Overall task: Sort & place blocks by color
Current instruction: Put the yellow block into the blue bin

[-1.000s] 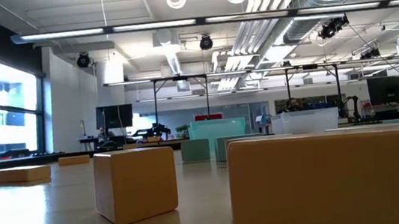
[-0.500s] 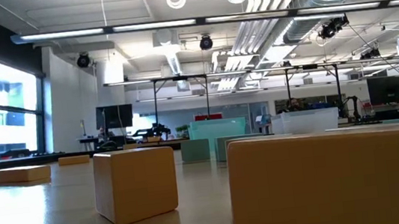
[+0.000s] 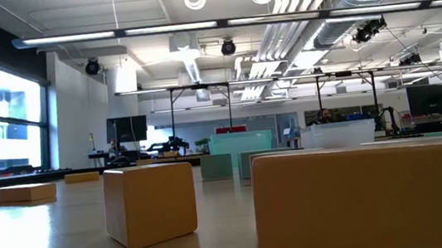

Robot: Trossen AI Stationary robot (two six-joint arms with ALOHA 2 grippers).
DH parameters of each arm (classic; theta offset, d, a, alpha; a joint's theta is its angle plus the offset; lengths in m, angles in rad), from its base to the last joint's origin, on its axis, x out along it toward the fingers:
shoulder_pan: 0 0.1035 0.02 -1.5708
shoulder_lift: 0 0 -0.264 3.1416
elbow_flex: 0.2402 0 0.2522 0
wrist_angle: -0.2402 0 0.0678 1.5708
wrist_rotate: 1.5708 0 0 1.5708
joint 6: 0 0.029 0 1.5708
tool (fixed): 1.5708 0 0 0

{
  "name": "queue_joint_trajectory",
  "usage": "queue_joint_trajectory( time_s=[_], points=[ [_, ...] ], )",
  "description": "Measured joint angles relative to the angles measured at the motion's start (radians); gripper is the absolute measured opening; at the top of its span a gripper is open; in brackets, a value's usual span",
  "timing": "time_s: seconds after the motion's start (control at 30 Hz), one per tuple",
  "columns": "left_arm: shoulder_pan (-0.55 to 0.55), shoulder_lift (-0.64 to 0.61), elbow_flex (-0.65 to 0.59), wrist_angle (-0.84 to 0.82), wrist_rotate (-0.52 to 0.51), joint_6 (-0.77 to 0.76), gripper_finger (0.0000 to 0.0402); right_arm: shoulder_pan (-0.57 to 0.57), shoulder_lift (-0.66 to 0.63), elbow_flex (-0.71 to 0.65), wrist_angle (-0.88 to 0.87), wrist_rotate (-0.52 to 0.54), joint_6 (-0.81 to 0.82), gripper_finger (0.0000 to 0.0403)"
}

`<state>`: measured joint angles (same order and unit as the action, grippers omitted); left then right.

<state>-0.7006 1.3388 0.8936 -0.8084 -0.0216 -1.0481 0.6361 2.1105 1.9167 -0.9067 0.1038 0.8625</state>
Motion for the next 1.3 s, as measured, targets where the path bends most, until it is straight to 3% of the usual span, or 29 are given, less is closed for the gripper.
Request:
queue_joint_trajectory(
  time_s=[0.23,0.9,1.03,1.2,1.3],
  points=[
    [0.000,0.000,0.000,0.002,-0.016,0.000,0.0211,0.000,0.066,0.000,0.007,-0.003,0.059,0.0241],
    [0.000,0.000,0.000,0.002,-0.016,0.000,0.0211,-0.001,0.225,-0.001,0.018,-0.057,0.109,0.0242],
    [0.000,0.000,0.000,0.002,-0.016,0.000,0.0211,-0.001,0.227,-0.001,0.018,-0.054,0.109,0.0211],
    [0.000,0.000,0.000,0.002,-0.016,0.004,0.0211,-0.005,0.227,-0.001,0.018,-0.056,0.104,0.0113],
    [0.000,0.000,0.000,0.002,-0.017,0.004,0.0211,-0.011,0.227,0.000,0.018,-0.080,0.070,0.0102]
  ],
)
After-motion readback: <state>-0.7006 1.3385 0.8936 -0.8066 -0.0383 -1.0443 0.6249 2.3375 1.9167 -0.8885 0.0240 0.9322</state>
